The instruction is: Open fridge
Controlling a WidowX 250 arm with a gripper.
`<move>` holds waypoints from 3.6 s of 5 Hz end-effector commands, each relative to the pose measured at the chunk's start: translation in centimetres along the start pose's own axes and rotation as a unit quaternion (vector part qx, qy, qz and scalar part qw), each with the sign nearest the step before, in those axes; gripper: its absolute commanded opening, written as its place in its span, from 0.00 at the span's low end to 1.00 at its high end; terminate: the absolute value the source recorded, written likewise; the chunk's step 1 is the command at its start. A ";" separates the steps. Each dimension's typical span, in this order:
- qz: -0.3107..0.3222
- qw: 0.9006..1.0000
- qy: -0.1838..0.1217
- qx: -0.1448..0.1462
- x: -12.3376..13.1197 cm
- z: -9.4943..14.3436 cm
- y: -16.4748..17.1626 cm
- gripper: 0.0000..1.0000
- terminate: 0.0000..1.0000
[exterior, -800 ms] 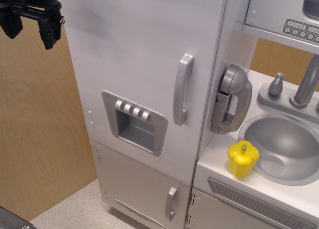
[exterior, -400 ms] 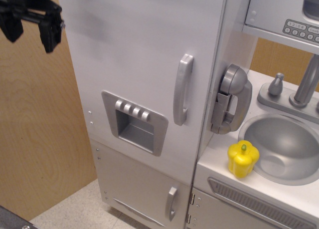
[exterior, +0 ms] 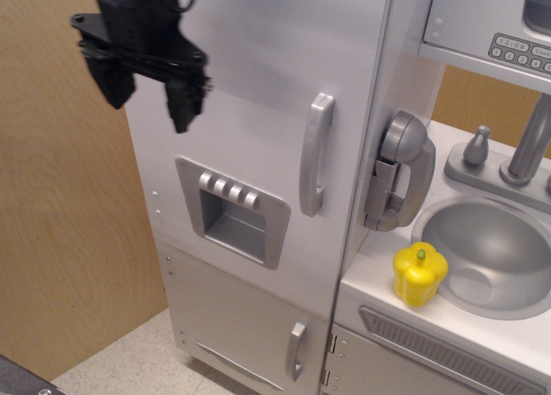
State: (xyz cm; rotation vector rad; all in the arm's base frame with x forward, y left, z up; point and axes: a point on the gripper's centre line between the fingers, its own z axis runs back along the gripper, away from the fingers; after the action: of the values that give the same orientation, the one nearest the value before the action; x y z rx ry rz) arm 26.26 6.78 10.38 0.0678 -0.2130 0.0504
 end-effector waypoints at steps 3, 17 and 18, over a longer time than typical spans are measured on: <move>-0.015 1.000 -0.013 -0.016 3.5 -0.9 -10.5 1.00 0.00; -0.125 0.990 0.036 -0.051 -4.8 -1.3 -13.1 1.00 0.00; -0.132 0.988 0.036 -0.069 -4.0 -1.2 -16.4 1.00 0.00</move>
State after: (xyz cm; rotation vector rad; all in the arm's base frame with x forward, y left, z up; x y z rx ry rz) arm 23.12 -9.65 5.94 -0.0331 -0.0977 -0.2214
